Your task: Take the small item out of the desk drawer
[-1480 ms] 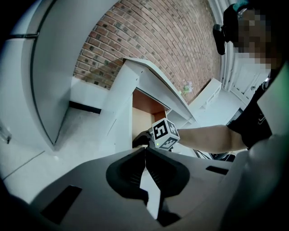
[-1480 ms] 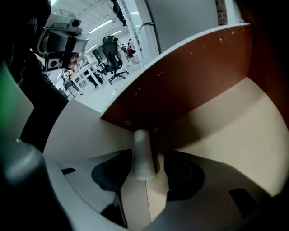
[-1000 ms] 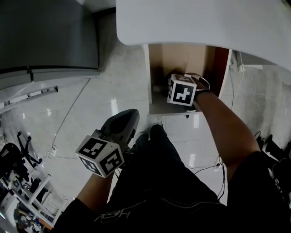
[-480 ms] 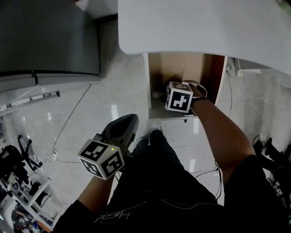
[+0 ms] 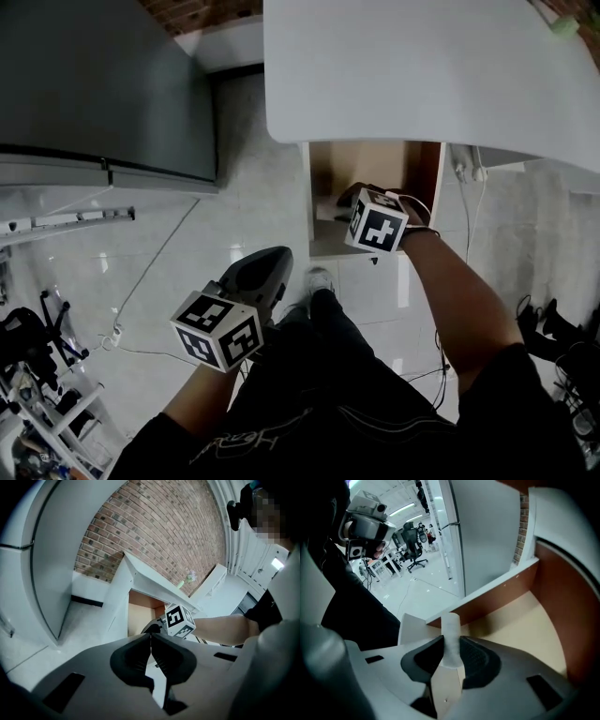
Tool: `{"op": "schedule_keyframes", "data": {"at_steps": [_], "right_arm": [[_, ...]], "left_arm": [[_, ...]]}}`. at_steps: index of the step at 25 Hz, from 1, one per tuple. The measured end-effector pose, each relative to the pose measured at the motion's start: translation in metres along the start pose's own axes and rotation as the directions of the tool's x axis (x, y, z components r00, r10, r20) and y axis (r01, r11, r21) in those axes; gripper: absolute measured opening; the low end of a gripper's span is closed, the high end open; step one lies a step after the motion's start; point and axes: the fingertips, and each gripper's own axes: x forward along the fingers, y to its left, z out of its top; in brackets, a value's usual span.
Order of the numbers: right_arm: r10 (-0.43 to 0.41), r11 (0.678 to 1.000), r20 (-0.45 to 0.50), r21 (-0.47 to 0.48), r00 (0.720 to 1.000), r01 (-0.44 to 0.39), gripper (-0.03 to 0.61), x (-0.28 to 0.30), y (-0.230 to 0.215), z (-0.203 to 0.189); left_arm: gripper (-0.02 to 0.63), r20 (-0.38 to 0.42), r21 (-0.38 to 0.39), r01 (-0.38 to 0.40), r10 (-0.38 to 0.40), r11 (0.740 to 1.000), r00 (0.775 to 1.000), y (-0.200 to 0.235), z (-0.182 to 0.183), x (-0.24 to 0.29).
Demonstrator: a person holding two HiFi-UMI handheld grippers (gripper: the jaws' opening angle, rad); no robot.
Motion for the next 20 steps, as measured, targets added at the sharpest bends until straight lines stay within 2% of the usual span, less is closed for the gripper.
{"op": "schedule_keyframes", "data": {"at_steps": [6, 11, 15, 20], "right_arm": [[-0.1, 0.993, 0.112, 0.072, 0.989, 0.093, 0.118, -0.076, 0.002, 0.03], [-0.166, 0.964, 0.234, 0.242, 0.958, 0.108, 0.118, -0.152, 0.028, 0.055], [-0.243, 0.931, 0.36, 0.349, 0.901, 0.112, 0.118, -0.223, 0.043, 0.079], [-0.311, 0.896, 0.506, 0.437, 0.804, 0.071, 0.118, -0.304, 0.076, 0.102]], "left_arm": [[0.023, 0.041, 0.073, 0.032, -0.035, 0.997, 0.999, -0.034, 0.042, -0.024], [0.023, 0.066, 0.132, 0.062, -0.071, 0.989, 0.995, -0.074, 0.069, -0.063], [0.022, 0.091, 0.193, 0.092, -0.111, 0.977, 0.99, -0.107, 0.093, -0.092], [0.022, 0.115, 0.236, 0.139, -0.169, 0.962, 0.979, -0.15, 0.118, -0.126]]}}
